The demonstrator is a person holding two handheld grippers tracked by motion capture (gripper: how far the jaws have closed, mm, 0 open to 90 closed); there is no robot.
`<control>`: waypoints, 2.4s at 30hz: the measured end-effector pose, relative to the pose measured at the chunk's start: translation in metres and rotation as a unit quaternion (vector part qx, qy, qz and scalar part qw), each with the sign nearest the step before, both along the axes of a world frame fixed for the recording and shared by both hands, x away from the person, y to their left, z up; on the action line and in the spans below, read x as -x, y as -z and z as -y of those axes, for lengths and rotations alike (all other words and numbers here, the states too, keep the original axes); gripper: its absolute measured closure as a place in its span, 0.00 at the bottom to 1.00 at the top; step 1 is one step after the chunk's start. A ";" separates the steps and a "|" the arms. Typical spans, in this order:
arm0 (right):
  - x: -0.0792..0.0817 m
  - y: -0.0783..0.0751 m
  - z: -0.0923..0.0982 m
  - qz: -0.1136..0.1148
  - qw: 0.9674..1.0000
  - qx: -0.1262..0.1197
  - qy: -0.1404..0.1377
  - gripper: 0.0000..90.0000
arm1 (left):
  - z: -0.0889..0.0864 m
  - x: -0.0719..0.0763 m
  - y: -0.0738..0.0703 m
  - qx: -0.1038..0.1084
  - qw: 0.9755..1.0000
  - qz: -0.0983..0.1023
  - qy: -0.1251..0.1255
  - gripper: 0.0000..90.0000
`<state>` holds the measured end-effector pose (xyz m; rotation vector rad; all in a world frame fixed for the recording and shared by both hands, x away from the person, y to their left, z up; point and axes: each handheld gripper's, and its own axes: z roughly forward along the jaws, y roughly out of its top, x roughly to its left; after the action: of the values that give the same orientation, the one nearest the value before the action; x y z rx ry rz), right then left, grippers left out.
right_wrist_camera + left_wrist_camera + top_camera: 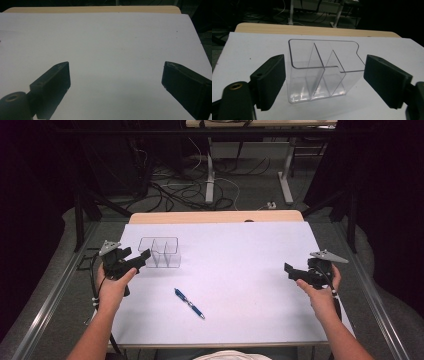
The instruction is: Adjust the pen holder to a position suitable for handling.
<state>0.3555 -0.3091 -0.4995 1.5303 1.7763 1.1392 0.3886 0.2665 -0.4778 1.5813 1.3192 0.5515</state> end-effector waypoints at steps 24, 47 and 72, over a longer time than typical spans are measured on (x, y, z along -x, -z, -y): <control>-0.001 0.005 -0.003 -0.015 1.000 -0.008 -0.013 0.16 | -0.007 -0.049 -0.019 -0.030 0.995 -0.083 -0.051 0.73; -0.003 0.009 -0.004 -0.027 0.999 -0.013 -0.020 0.16 | -0.004 -0.067 -0.003 -0.047 0.984 -0.162 -0.051 0.94; -0.005 0.012 -0.005 -0.034 0.999 -0.014 -0.024 0.16 | 0.023 -0.058 -0.008 -0.051 0.978 -0.189 -0.064 0.96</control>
<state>0.3601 -0.3043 -0.5112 1.5660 1.8589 1.1527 0.4471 0.2440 -0.4703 1.7524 1.7107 0.4124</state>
